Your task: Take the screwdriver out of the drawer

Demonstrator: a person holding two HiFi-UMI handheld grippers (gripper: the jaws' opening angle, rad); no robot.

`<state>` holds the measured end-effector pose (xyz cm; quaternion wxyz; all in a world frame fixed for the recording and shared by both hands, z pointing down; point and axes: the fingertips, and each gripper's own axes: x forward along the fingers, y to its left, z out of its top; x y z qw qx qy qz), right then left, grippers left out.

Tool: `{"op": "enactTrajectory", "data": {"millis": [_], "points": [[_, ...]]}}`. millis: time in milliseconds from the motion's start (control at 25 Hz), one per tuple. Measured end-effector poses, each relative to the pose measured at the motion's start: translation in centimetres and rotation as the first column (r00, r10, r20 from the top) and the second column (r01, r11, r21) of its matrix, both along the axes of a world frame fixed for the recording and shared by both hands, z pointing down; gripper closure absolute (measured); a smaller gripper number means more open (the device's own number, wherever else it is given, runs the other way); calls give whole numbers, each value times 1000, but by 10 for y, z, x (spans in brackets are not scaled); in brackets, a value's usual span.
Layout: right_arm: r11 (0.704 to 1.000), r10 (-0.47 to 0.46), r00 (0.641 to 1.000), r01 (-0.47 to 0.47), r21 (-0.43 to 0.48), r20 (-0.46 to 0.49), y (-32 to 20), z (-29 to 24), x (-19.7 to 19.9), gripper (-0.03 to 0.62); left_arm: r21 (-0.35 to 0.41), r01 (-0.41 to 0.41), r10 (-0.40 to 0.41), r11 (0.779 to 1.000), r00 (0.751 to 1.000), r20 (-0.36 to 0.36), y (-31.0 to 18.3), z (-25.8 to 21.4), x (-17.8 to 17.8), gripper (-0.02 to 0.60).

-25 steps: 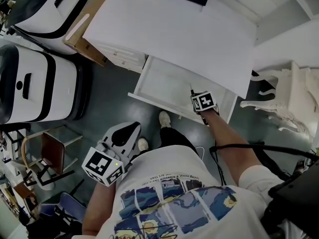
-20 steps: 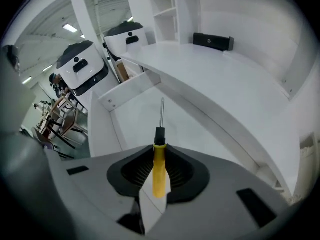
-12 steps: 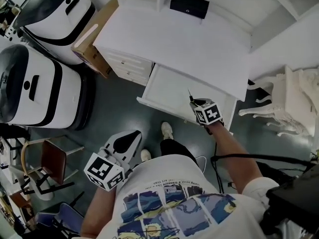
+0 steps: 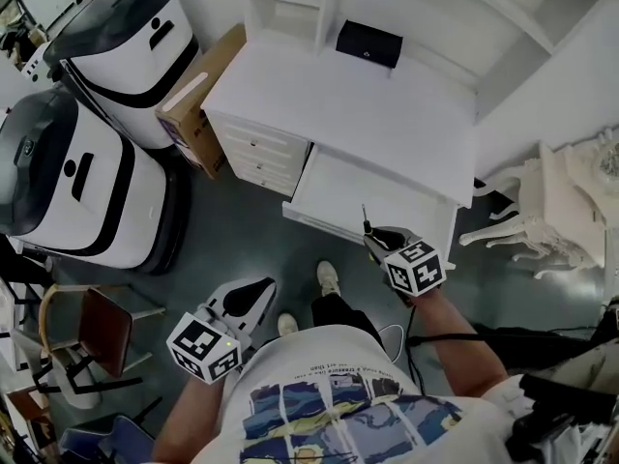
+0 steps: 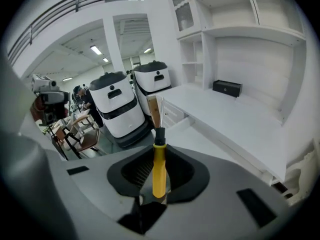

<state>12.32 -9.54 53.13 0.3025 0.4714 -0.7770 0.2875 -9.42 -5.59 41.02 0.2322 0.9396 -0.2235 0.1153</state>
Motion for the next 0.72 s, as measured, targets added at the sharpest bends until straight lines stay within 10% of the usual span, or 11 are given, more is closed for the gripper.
{"op": "enactTrajectory", "data": {"millis": [720], "points": [[989,-63,998,59,135,20,67,-64,-92,502,47,-75,76,996,997,-5,32,-3,-35,568]]}}
